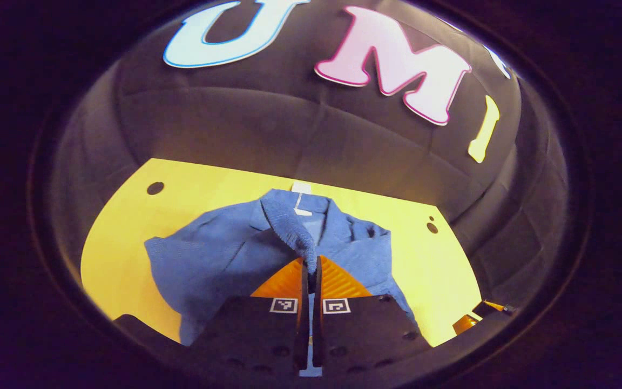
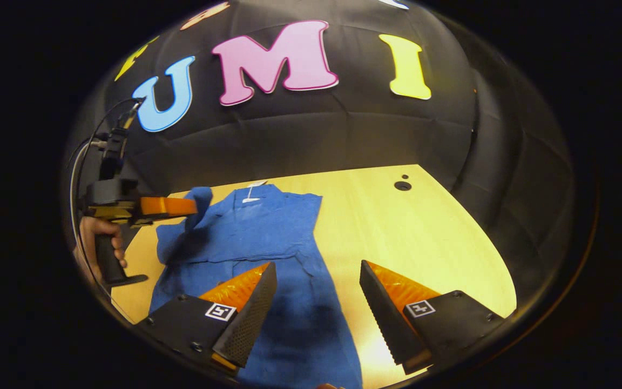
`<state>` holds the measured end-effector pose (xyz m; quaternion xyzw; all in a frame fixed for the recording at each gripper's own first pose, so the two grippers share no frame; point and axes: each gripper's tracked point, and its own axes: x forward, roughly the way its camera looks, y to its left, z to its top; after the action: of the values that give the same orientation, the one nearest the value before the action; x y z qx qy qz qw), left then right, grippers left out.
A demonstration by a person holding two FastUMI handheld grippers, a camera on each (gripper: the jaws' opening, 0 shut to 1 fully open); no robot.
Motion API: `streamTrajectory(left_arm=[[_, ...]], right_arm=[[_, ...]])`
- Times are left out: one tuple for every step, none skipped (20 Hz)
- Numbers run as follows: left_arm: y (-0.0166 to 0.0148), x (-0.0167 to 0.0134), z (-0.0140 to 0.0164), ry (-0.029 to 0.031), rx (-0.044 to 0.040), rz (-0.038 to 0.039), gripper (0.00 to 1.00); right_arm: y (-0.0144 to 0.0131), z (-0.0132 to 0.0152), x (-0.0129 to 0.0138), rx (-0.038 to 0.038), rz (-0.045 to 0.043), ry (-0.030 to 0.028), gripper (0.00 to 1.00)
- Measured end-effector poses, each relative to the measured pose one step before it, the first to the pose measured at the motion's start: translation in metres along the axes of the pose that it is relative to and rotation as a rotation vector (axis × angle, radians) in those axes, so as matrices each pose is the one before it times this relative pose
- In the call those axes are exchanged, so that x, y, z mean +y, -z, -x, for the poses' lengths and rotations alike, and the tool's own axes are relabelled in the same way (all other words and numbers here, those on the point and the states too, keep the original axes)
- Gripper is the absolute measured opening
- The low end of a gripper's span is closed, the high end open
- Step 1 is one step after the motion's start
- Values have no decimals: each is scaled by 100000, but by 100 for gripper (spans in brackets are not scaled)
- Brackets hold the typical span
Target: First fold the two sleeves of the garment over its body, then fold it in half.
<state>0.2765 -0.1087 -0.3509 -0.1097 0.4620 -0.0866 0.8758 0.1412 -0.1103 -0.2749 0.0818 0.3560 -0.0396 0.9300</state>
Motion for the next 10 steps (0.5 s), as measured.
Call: streamTrajectory(left_arm=[[387,-1262,-1184,2369,594,-1326,1],[393,-876,-1079,1064,807,-1498,1],[491,-643,-978,980,1954,-1719,1],[631,-409,-1163,526,3421,-1248,4],[1113,-1019,-365,2859,2894,123,19],[478,-946,-769,321,1678,1475,50],[731,-391,127,1439,155,2208,80],[168,78,317,870,-1469,2482,80],[-49,-36,887,1995,-3451,1848,76],[-235,-375,853,3356,-4346,917,76]], right_arm=[[23,137,-1108,222,-572,977,98],[124,8,-1016,156,-278,967,98],[51,57,-903,337,-231,669,98],[198,-38,-660,546,-354,395,98],[261,-62,-577,751,-372,283,98],[325,94,-433,716,-372,106,98],[171,48,-275,677,-376,151,98],[247,125,-156,668,-460,21,98],[116,232,-68,79,-492,204,98],[117,269,-22,-482,-483,181,98]])
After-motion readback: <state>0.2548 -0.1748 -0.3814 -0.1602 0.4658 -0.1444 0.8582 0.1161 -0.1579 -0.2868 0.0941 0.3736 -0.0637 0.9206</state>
